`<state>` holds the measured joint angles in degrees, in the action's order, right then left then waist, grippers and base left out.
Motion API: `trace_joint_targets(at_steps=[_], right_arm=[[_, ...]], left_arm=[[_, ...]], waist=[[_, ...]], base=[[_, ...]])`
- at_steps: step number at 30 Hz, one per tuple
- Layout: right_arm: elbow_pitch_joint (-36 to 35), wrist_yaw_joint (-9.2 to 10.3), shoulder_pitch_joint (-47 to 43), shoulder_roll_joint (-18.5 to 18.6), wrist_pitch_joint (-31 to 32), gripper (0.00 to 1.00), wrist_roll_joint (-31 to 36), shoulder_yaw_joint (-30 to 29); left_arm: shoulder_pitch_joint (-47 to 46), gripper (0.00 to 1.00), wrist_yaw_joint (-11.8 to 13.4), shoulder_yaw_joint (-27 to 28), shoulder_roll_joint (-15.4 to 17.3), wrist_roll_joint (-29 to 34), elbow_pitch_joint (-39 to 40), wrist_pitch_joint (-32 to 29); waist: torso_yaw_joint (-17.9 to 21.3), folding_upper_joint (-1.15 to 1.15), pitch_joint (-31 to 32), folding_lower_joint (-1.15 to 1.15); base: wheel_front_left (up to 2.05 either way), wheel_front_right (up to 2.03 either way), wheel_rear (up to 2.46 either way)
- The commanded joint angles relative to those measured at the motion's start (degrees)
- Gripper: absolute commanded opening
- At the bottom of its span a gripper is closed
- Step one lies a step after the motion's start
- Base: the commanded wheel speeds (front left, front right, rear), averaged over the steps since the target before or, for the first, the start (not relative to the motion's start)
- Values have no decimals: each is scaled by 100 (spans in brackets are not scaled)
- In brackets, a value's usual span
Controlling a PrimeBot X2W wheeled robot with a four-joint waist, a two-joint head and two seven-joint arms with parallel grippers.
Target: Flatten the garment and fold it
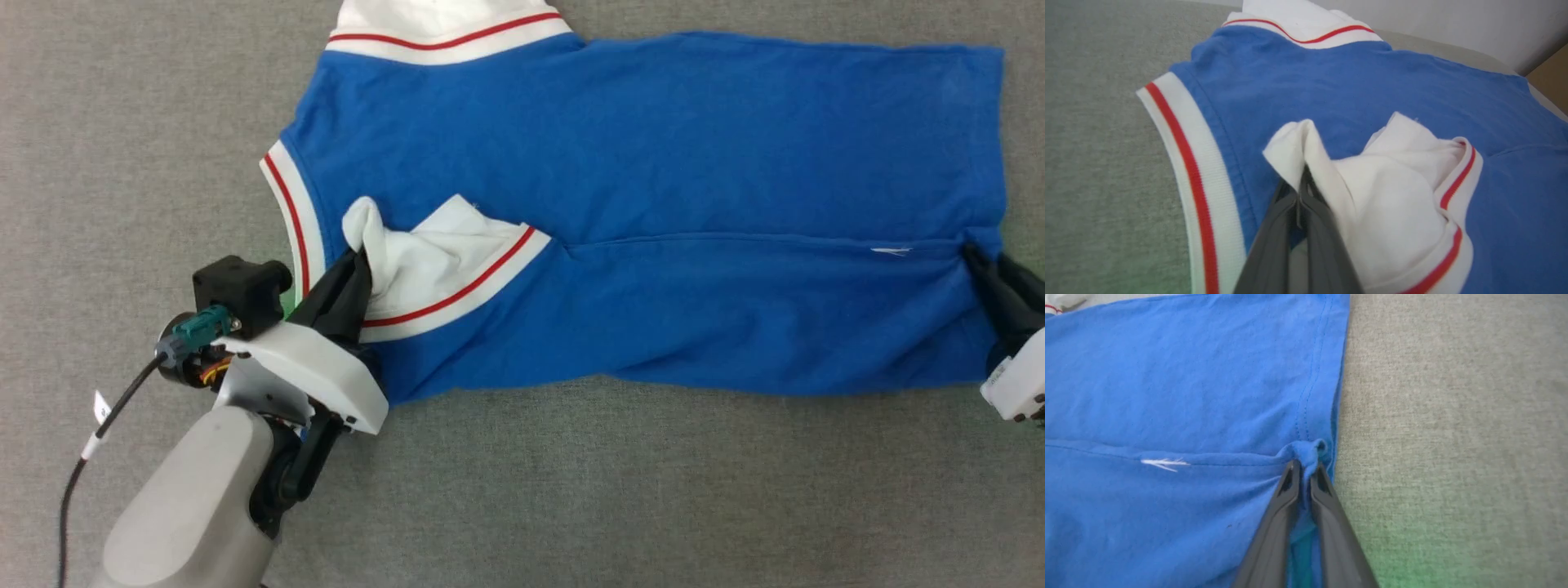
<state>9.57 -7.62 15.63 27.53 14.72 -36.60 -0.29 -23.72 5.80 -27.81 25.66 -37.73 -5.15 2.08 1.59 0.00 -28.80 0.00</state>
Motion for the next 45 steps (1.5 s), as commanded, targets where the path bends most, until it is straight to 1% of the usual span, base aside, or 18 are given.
trace_joint_targets(at_steps=[1, 2, 3, 8, 9, 11, 14, 17, 21, 24, 26, 28, 31, 33, 35, 38, 42, 45], right_arm=[[116, 13, 16, -3, -29, 100, -52, 94], [103, 13, 10, 4, -82, 100, -77, 102], [85, 13, -5, 3, -138, 100, -110, 98], [-235, 13, -262, -2, -362, 100, -194, 5], [-235, 13, -262, -2, -362, 100, -194, 5], [-450, 13, -434, -52, -493, 100, -154, -140], [-783, 13, -732, -251, -758, 100, 93, -506], [-1174, 13, -1115, -627, -1008, 100, 520, -924], [-1697, 13, -1679, -1273, -1300, 100, 1223, -1288], [-2040, 13, -2061, -1775, -1491, 100, 1689, -1403], [-2205, 13, -2314, -2032, -1584, 100, 1990, -1400], [-2322, 13, -2522, -2237, -1663, 100, 2181, -1422], [-2364, 13, -2747, -2389, -1671, 100, 2240, -1403], [-2391, 13, -2818, -2422, -1654, 100, 2358, -1387], [-2435, 13, -2819, -2439, -1634, 100, 2423, -1384], [-2525, 13, -2774, -2452, -1570, 100, 2463, -1370], [-2601, 13, -2654, -2458, -1505, 100, 2487, -1313], [-2598, 13, -2562, -2459, -1468, 100, 2464, -1241]], left_arm=[[-11, 49, 74, -16, -48, 35, -155, 36], [-1, 91, 97, 9, -64, 31, -172, 94], [23, 100, 111, 28, -72, 24, -176, 144], [366, 100, 228, 184, -69, -51, 66, 477], [366, 100, 228, 184, -69, -51, 66, 477], [618, 100, 369, 289, -32, -47, 283, 654], [1098, 100, 647, 495, -1, -8, 738, 967], [1612, 100, 912, 629, 34, 274, 1256, 1187], [2300, 100, 1189, 734, -106, 784, 1806, 1281], [2760, 100, 1339, 857, -397, 1169, 2130, 1288], [3091, 100, 1384, 924, -610, 1348, 2201, 1289], [3383, 100, 1369, 981, -810, 1424, 2180, 1290], [3649, 100, 1303, 1080, -955, 1490, 2050, 1290], [3698, 100, 1237, 1104, -910, 1511, 1933, 1290], [3609, 100, 1147, 1077, -779, 1538, 1846, 1172], [3286, 100, 971, 996, -553, 1523, 1746, 677], [2655, 100, 695, 749, -264, 1546, 1478, -297], [2213, 100, 556, 590, -174, 1509, 1212, -988]], waist=[[-29, 0, 86, 0], [-36, 0, 142, 0], [-41, 0, 214, 0], [-67, 0, 671, 0], [-67, 0, 671, 0], [-77, 0, 883, 0], [-112, 0, 1239, 0], [-150, 0, 1520, 0], [-208, 0, 1842, 0], [-239, 0, 2012, 0], [-267, 0, 2112, 0], [-288, 0, 2194, 0], [-310, 0, 2301, 0], [-311, 0, 2338, 0], [-312, 0, 2353, 0], [-318, 0, 2292, 0], [-292, 0, 2042, 0], [-247, 0, 1792, 0]], base=[[0, 0, 0], [0, 0, 0], [0, 0, 0], [0, 0, 0], [0, 0, 0], [0, 0, 0], [0, 0, 0], [0, 0, 0], [0, 0, 0], [0, 0, 0], [0, 0, 0], [0, 0, 0], [0, 0, 0], [0, 0, 0], [0, 0, 0], [0, 0, 0], [0, 0, 0], [0, 0, 0]])
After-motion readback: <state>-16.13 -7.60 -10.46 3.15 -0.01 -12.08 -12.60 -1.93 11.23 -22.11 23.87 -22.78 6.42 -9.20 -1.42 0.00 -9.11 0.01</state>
